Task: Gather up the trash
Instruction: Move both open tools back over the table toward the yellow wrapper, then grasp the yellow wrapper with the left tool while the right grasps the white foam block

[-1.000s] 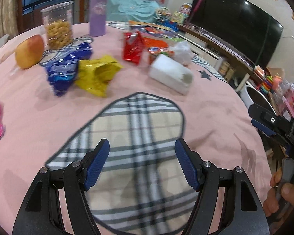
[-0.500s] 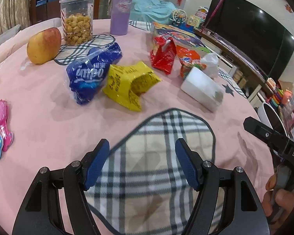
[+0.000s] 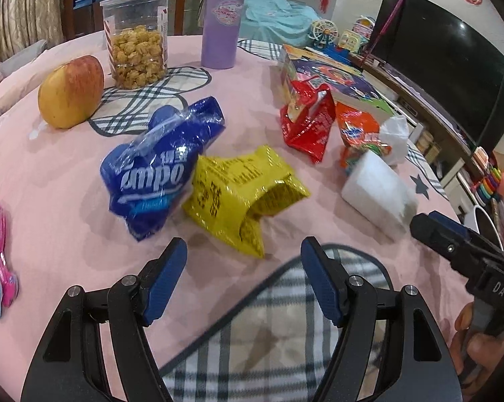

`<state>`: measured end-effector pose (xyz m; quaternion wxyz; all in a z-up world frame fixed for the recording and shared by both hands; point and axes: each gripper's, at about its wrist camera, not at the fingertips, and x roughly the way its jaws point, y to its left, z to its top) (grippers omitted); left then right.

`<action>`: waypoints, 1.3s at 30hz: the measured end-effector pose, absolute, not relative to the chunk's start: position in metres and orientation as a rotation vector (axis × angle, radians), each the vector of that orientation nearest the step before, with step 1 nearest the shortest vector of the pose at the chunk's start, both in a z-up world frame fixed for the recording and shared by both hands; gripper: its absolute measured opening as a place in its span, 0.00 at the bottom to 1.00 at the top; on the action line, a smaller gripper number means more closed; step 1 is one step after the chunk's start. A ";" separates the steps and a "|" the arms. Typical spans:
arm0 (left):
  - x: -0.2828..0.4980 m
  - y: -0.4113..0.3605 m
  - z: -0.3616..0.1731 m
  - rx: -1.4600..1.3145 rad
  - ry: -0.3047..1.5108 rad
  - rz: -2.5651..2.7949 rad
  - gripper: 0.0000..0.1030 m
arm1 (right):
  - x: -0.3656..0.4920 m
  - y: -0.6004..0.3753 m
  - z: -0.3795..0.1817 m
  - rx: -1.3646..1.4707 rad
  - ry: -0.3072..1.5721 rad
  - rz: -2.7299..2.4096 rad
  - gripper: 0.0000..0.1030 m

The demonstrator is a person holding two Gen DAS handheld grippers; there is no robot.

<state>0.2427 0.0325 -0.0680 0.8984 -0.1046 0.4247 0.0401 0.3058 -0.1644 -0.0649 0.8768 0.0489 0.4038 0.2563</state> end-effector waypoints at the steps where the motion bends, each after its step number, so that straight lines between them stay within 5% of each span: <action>1: 0.245 0.033 -0.069 -0.217 0.881 0.084 0.70 | 0.308 -0.162 -0.066 0.093 0.844 0.537 0.86; 4: 0.251 0.035 -0.072 -0.227 0.884 0.079 0.69 | 0.315 -0.157 -0.070 0.064 0.849 0.539 0.86; 8: 0.254 0.033 -0.073 -0.225 0.880 0.073 0.51 | 0.322 -0.155 -0.075 0.056 0.861 0.526 0.85; 11: 0.257 0.031 -0.074 -0.230 0.887 0.040 0.22 | 0.324 -0.152 -0.078 0.036 0.879 0.522 0.55; 15: 0.250 0.024 -0.072 -0.213 0.879 0.003 0.05 | 0.321 -0.152 -0.078 0.037 0.880 0.525 0.51; 39: 0.204 -0.064 -0.054 -0.146 0.866 -0.224 0.04 | 0.244 -0.244 -0.060 0.258 0.838 0.392 0.49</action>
